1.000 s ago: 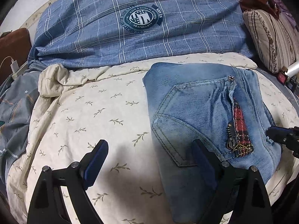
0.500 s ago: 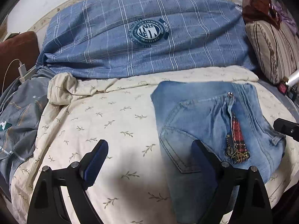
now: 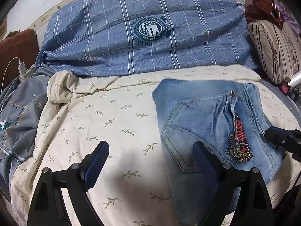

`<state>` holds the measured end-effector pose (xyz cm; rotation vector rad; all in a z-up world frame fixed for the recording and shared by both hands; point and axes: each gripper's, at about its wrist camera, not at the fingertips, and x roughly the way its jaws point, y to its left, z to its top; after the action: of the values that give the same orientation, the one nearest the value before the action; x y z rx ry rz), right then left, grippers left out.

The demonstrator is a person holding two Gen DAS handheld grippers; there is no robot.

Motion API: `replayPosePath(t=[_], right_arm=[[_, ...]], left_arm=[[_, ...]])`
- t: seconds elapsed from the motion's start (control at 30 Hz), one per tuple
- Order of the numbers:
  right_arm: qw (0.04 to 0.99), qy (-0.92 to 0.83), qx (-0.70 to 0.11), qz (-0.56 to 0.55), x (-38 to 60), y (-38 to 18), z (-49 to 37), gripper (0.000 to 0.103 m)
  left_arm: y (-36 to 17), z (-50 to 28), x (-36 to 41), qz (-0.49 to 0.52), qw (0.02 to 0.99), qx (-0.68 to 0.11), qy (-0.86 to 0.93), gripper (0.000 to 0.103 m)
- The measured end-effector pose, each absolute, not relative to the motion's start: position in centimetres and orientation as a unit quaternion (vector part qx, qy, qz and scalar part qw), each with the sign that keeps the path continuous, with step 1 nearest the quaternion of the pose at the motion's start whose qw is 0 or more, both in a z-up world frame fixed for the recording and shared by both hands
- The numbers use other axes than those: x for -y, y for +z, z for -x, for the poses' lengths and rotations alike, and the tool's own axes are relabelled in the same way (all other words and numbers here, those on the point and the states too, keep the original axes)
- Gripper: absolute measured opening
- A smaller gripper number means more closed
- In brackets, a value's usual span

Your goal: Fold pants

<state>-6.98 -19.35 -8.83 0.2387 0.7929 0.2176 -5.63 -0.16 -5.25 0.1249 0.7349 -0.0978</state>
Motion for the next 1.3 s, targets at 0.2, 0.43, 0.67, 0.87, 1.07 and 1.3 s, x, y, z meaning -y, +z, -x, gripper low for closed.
replayPosePath(t=[0.2,0.43,0.67,0.87,1.07,1.3], right_arm=[[0.905,0.101,-0.399,-0.106,19.2,-9.8,6.6,0.022],[0.903,0.110,-0.401,-0.105,19.6,-9.4,6.6,0.022],[0.919,0.110,-0.345,-0.155,23.4,-6.3,5.1,0.022],[0.917,0.112,-0.341,-0.172,24.6,-5.0,0.6,0.022],[0.910,0.135,-0.363,-0.147,22.9,-6.3,-2.4,0.022],[0.892,0.137,-0.406,-0.145,22.4,-8.9,-4.7,0.022]], left_arm=[[-6.3,5.2,0.5,-0.065,0.919,-0.386,-0.048,0.091],[-6.0,5.3,-0.3,-0.035,0.919,-0.389,-0.057,0.093],[-1.9,3.6,-2.9,0.033,0.935,-0.351,-0.039,0.093],[-2.0,-2.6,-1.6,0.046,0.914,-0.404,0.015,0.093],[-4.8,-5.7,1.2,0.038,0.903,-0.428,0.006,0.093],[-6.5,-6.9,1.4,-0.006,0.896,-0.444,0.017,0.096]])
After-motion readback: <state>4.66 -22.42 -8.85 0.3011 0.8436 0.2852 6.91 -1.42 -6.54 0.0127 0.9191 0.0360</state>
